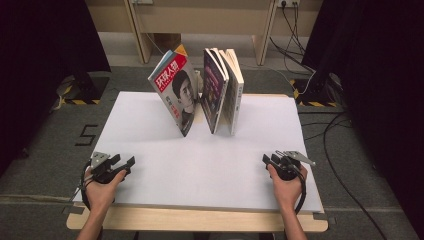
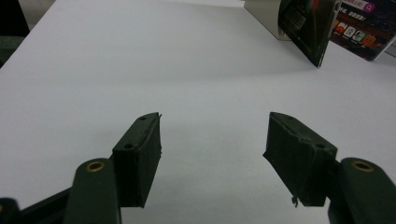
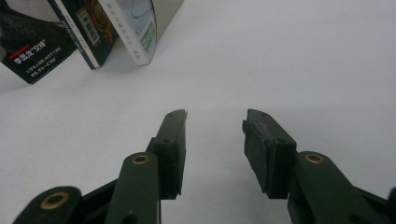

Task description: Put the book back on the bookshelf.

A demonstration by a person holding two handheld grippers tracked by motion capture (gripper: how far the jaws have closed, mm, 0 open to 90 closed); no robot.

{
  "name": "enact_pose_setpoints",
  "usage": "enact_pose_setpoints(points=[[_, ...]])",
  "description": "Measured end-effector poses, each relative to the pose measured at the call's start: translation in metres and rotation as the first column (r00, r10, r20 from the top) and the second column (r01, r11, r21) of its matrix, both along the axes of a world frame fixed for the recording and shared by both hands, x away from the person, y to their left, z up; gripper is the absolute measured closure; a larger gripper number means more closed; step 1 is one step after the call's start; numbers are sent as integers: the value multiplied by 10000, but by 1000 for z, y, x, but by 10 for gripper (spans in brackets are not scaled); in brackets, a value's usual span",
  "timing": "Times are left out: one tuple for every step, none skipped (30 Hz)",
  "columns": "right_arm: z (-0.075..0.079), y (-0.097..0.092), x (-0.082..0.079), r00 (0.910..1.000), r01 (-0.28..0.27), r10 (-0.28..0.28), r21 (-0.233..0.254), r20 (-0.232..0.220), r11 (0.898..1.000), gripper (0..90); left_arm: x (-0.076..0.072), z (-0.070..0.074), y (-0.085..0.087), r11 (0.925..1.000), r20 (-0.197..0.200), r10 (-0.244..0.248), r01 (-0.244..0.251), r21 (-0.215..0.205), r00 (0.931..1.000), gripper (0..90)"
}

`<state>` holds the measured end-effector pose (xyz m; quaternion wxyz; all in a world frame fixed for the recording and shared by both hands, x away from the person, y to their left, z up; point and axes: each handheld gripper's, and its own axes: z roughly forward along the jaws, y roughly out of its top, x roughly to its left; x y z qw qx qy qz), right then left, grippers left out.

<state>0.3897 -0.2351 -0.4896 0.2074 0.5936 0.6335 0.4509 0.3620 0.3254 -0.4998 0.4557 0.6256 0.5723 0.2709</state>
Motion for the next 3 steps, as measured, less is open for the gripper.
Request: enact_pose_setpoints(points=[[0,-1,0,10000,-19,19,-28,5,10000,593,0,0,0,10000,-4,18,-18,-17,10000,348],[0,0,0,10000,67,-67,87,-64,9999,593,0,0,0,10000,-1,10,-10,-17,10000,347],[0,0,0,10000,63,-62,77,-75,10000,593,0,0,0,10000,-7,24,-24,4,10000,346]])
